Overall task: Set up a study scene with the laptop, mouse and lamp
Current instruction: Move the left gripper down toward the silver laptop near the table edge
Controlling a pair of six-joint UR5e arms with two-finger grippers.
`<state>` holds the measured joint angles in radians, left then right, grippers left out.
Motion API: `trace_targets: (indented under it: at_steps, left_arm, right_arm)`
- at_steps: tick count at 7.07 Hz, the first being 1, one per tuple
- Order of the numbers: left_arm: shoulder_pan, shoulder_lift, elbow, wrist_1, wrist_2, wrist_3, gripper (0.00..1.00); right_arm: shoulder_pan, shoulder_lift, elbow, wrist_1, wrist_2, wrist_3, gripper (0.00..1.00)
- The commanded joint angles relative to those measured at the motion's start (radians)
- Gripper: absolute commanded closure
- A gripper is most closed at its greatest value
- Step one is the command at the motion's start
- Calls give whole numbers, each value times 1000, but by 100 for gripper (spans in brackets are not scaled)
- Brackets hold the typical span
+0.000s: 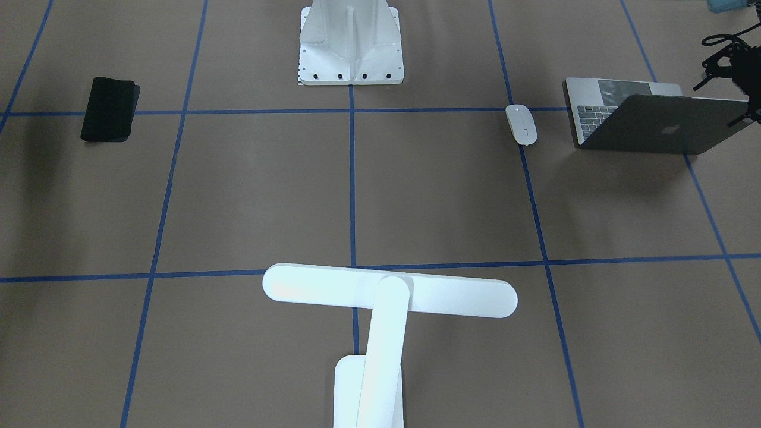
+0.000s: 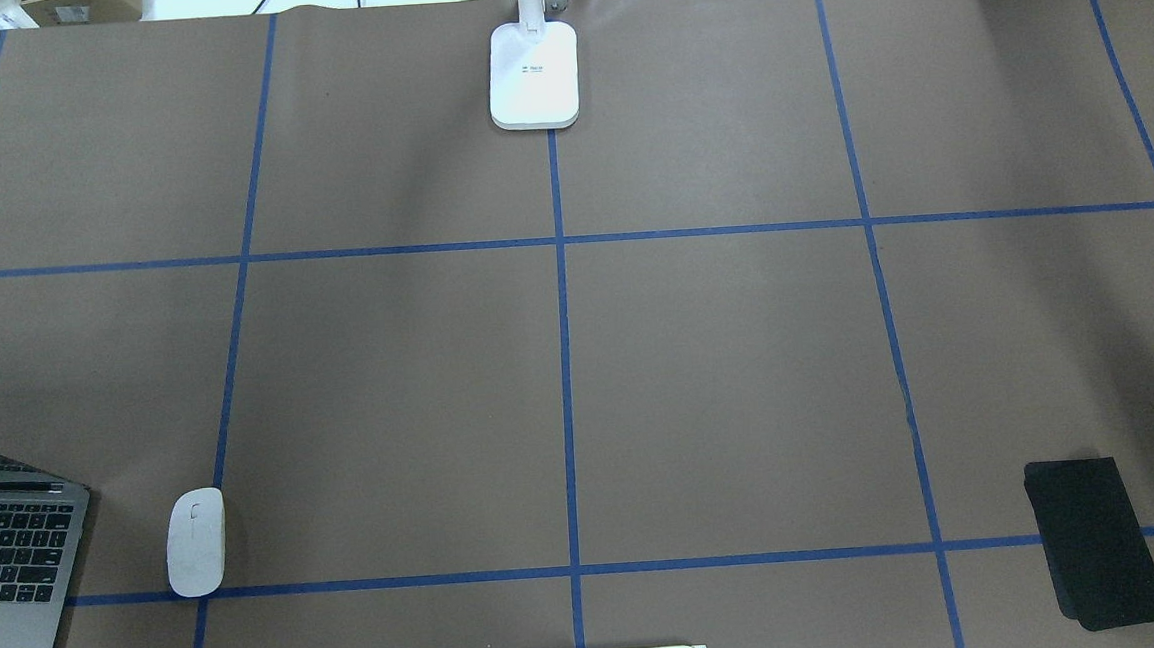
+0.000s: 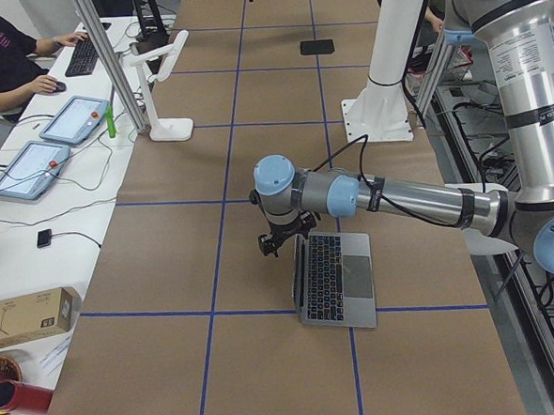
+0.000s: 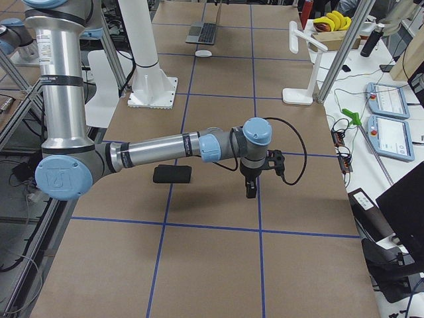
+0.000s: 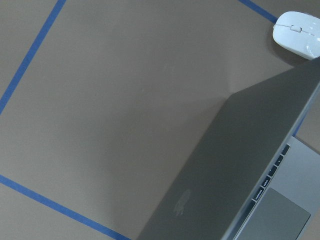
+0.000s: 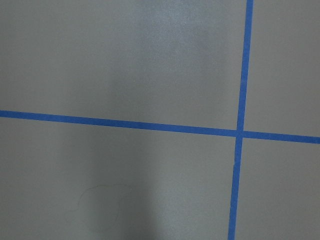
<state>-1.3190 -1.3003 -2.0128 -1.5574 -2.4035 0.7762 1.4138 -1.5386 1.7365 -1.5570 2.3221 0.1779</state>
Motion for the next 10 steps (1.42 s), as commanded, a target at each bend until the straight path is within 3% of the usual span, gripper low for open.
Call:
trace_targets:
  at_steps: [1, 3, 5, 10]
  left_arm:
    - [21, 21, -1, -1, 0, 0, 0]
    - [26, 30, -3, -3, 0, 0, 1]
    - [38, 39, -1, -1, 0, 0, 22]
    - [44, 26, 3, 0, 0, 0, 42]
  right_arm:
    - [-1, 0, 0, 0, -1, 0, 0]
    - [-1, 0, 0, 0, -1, 0, 0]
    - [-1, 0, 2, 0, 0, 0, 0]
    - [-3, 0, 0, 0, 0, 0, 0]
